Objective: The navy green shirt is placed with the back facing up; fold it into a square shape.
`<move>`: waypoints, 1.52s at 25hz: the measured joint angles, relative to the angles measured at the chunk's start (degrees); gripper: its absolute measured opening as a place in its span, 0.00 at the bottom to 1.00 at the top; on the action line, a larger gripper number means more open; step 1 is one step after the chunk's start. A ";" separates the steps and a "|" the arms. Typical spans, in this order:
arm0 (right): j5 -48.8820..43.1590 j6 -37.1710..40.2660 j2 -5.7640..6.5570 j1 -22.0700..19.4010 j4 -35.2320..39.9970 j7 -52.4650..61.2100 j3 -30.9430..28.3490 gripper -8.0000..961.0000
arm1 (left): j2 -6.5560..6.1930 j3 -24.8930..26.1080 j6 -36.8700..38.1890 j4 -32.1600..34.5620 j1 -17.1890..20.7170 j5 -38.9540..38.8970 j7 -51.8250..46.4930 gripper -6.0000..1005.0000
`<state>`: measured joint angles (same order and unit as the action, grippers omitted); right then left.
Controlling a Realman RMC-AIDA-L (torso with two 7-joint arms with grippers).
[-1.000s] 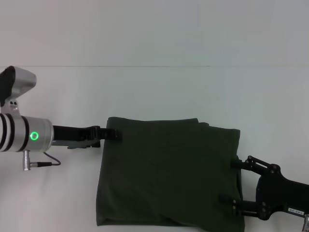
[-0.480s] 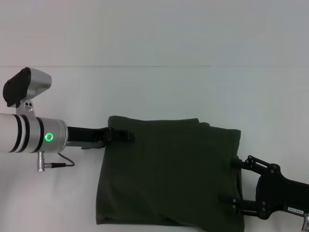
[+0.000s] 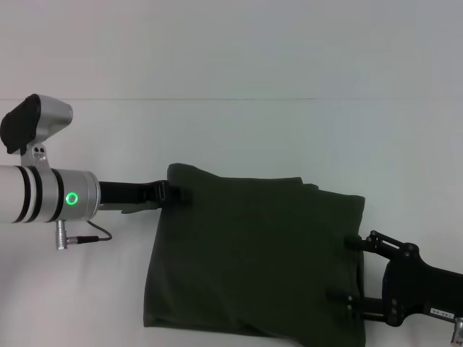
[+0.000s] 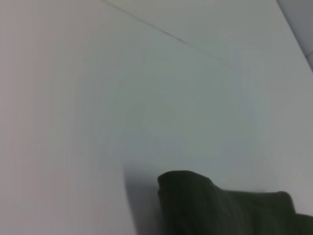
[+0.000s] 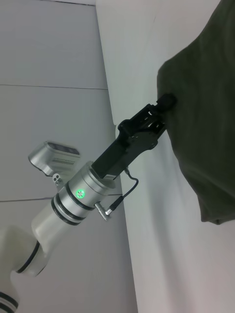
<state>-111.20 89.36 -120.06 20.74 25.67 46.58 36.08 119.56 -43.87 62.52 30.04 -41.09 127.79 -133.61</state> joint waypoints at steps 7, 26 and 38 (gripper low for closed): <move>0.10 -0.07 0.06 0.27 -0.63 0.00 -0.36 0.96 | -0.13 -0.08 0.03 -0.32 0.08 -1.51 2.12 0.28; 0.20 0.16 0.00 1.22 -0.63 0.18 -0.50 0.96 | -2.43 8.41 -3.48 -0.28 2.32 -1.99 2.28 0.09; 1.90 -2.38 -0.04 2.30 -2.57 -0.03 -0.49 0.96 | -1.37 11.77 5.67 7.06 8.69 -12.65 19.01 0.20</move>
<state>-109.30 86.98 -120.10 23.04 23.11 46.55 35.60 118.18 -32.10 68.19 37.11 -32.39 115.14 -114.60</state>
